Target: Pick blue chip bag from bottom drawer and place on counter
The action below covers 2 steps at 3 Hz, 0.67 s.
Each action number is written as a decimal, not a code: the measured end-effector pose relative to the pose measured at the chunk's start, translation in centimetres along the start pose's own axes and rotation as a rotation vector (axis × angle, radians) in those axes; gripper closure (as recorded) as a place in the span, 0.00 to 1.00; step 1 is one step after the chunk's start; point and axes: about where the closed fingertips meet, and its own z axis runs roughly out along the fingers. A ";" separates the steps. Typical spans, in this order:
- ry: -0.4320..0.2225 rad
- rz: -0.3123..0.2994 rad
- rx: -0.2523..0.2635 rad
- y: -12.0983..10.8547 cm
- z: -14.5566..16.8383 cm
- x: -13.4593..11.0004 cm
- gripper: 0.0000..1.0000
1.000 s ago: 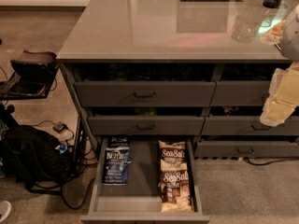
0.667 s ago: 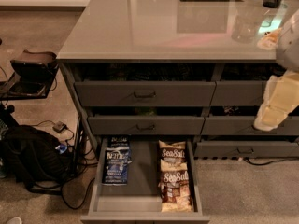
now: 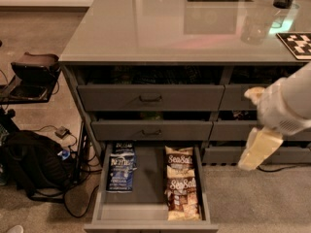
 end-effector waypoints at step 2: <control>-0.189 0.036 -0.055 -1.2 11.8 2.5 0.00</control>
Offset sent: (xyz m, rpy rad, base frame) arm 0.0733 -0.0018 -0.1800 0.3519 0.0375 0.0220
